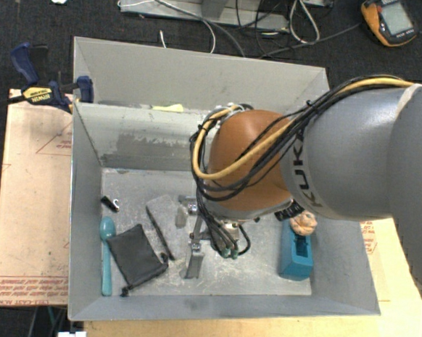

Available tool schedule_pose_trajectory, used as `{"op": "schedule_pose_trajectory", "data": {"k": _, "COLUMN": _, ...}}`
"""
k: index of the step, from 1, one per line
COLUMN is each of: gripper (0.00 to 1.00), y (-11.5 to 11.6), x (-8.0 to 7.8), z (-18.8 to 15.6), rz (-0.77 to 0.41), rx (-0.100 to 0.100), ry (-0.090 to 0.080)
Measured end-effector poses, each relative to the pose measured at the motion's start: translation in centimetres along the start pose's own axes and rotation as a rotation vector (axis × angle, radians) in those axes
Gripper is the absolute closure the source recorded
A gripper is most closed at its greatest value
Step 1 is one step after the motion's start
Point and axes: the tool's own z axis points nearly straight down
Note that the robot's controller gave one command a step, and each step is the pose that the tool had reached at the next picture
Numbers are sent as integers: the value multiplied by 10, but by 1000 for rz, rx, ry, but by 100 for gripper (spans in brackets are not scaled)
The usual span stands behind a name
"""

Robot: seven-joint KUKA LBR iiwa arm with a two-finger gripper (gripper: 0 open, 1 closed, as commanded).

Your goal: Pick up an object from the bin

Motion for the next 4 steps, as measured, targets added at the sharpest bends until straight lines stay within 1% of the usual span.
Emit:
{"op": "schedule_pose_trajectory", "data": {"k": 1, "gripper": 0, "y": -1, "x": -2, "z": -5, "rz": 4, "rx": -1, "ry": -7}}
{"op": "schedule_pose_trajectory", "data": {"k": 2, "gripper": 0, "y": 35, "x": -6, "z": 22, "rz": -94, "rx": 0, "ry": -12}}
{"op": "schedule_pose_trajectory", "data": {"k": 3, "gripper": 0, "y": 72, "x": -9, "z": 53, "rz": -30, "rx": -3, "ry": -8}}
{"op": "schedule_pose_trajectory", "data": {"k": 4, "gripper": 0, "y": 71, "x": 3, "z": 70, "rz": 95, "rx": -3, "ry": -6}}
